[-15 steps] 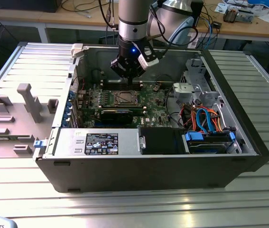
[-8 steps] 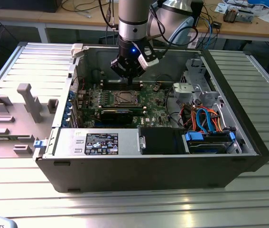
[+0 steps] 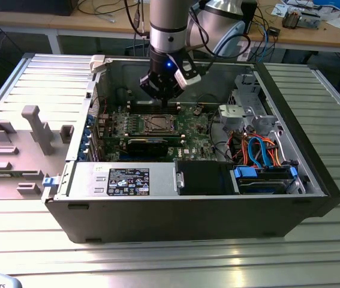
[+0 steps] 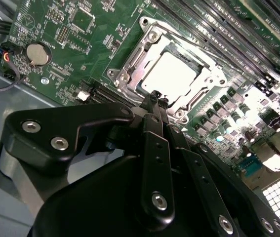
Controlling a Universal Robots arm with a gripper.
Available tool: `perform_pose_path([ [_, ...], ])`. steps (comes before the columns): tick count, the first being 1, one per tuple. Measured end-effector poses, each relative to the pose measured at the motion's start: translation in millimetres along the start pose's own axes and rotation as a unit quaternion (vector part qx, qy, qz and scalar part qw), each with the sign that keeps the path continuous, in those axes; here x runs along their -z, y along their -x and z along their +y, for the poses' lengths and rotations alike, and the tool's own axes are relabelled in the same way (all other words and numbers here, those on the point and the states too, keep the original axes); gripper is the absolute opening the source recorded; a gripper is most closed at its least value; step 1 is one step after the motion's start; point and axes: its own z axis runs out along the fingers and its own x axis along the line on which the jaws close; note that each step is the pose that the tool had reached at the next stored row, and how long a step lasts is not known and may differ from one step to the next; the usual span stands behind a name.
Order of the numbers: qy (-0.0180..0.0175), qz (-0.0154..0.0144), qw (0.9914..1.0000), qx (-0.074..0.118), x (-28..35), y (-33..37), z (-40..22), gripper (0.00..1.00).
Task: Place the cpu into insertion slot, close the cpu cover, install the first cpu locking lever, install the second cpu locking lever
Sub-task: 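Install the second cpu locking lever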
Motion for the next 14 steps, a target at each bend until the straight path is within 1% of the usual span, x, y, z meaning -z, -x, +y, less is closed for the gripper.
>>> perform_pose_path([
  [3, 0.0, 0.0, 1.0, 0.0, 0.1, -0.3, -3.0, 0.11],
  [8, 0.0, 0.0, 1.0, 0.0, 0.3, -1.1, -12.4, 0.11],
  [11, 0.0004, -0.0001, 1.0, 0.0, 0.1, -2.0, -23.0, 0.11],
  [14, 0.0007, -0.0001, 1.0, 0.0, -0.1, -2.8, -30.9, 0.11],
])
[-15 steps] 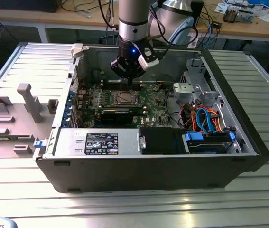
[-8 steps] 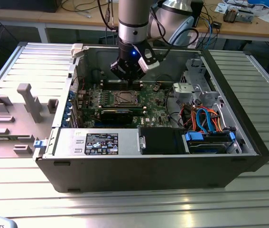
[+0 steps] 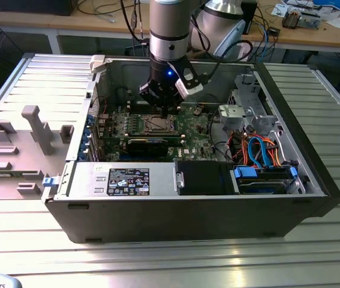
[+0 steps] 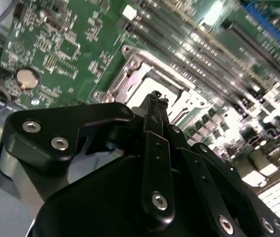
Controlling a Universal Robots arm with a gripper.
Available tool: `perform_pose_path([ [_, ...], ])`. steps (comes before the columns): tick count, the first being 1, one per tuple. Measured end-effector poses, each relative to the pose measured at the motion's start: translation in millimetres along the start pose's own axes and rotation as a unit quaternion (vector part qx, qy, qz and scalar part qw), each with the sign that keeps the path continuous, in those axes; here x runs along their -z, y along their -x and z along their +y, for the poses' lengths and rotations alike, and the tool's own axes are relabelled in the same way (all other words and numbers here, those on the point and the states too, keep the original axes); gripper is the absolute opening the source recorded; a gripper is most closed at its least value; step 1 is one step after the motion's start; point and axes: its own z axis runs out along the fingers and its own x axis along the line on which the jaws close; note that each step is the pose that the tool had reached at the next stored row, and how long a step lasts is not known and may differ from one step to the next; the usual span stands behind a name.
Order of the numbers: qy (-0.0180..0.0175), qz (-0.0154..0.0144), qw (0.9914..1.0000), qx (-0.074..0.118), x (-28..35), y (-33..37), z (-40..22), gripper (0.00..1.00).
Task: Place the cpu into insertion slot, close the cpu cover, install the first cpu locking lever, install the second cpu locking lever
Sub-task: 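Install the second cpu locking lever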
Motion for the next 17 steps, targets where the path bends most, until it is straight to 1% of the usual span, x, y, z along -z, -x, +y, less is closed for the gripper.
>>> perform_pose_path([
  [2, 0.0, 0.0, 1.0, 0.0, -0.3, -0.4, -4.6, 0.11],
  [4, 0.0007, -0.0001, 1.0, 0.0, -1.7, -1.7, -14.2, 0.11],
  [5, 0.0009, -0.0001, 1.0, 0.0, -2.1, -2.5, -18.0, 0.11],
  [6, 0.0009, -0.0001, 1.0, 0.0, -2.3, -2.9, -20.0, 0.11],
  [7, 0.0012, -0.0001, 1.0, 0.0, -2.9, -3.8, -23.6, 0.11],
  [8, 0.0016, -0.0002, 1.0, 0.0, -3.3, -4.3, -24.8, 0.11],
  [17, 0.0013, -0.0001, 1.0, 0.0, -5.1, -4.7, -25.2, 0.11],
])
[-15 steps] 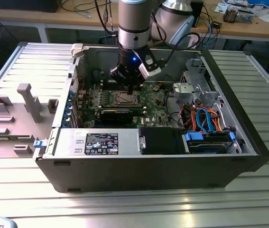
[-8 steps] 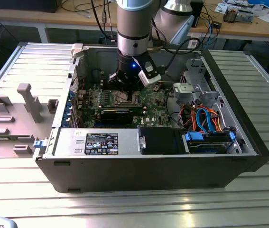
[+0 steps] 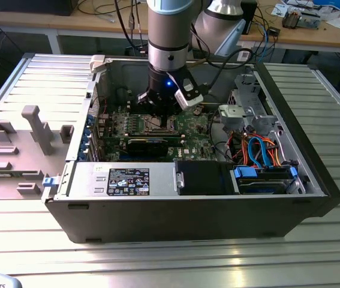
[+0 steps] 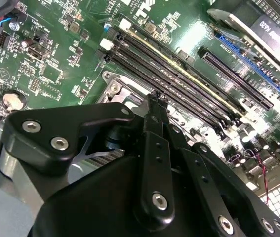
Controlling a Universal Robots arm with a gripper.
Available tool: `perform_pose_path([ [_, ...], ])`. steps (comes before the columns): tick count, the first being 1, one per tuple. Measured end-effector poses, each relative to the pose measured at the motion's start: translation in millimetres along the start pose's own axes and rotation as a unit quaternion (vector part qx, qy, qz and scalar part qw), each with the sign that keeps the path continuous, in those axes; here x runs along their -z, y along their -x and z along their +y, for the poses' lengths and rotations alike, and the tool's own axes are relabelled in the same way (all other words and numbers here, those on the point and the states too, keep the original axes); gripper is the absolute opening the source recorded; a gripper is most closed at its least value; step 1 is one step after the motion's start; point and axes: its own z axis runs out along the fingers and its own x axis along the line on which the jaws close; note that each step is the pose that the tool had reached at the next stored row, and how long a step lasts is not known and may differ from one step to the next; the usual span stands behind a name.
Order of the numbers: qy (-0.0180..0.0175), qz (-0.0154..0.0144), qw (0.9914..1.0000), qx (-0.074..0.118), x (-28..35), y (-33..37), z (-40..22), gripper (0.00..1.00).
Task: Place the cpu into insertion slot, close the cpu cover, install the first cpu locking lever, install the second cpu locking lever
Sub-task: 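Install the second cpu locking lever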
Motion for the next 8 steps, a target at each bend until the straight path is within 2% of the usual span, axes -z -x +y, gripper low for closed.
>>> perform_pose_path([
  [8, -0.0008, 0.0001, 1.0, 0.0, -2.2, 0.0, -0.1, 0.11],
])
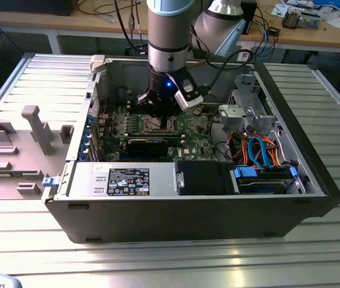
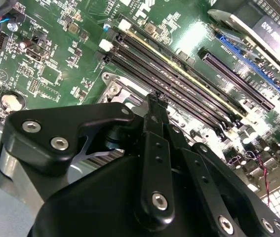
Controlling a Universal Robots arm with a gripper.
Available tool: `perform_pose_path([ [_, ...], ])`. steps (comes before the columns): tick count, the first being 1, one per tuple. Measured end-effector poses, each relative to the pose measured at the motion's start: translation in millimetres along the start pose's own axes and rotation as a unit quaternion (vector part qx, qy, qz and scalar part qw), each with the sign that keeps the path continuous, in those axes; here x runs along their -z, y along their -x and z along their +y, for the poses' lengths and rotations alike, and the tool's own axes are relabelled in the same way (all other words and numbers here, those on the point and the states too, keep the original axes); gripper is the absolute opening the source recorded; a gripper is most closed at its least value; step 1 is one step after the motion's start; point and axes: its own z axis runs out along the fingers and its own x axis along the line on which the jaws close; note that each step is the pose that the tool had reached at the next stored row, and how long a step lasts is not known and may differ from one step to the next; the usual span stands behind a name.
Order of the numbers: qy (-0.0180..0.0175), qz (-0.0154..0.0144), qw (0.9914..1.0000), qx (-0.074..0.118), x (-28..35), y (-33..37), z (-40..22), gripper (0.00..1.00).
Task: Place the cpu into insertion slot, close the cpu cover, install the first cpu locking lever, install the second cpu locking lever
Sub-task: 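Install the second cpu locking lever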
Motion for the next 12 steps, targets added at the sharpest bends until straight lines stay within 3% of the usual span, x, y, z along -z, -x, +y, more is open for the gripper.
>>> perform_pose_path([
  [12, 0.0, 0.0, 1.0, 0.0, -3.7, -0.1, -0.1, 0.11],
])
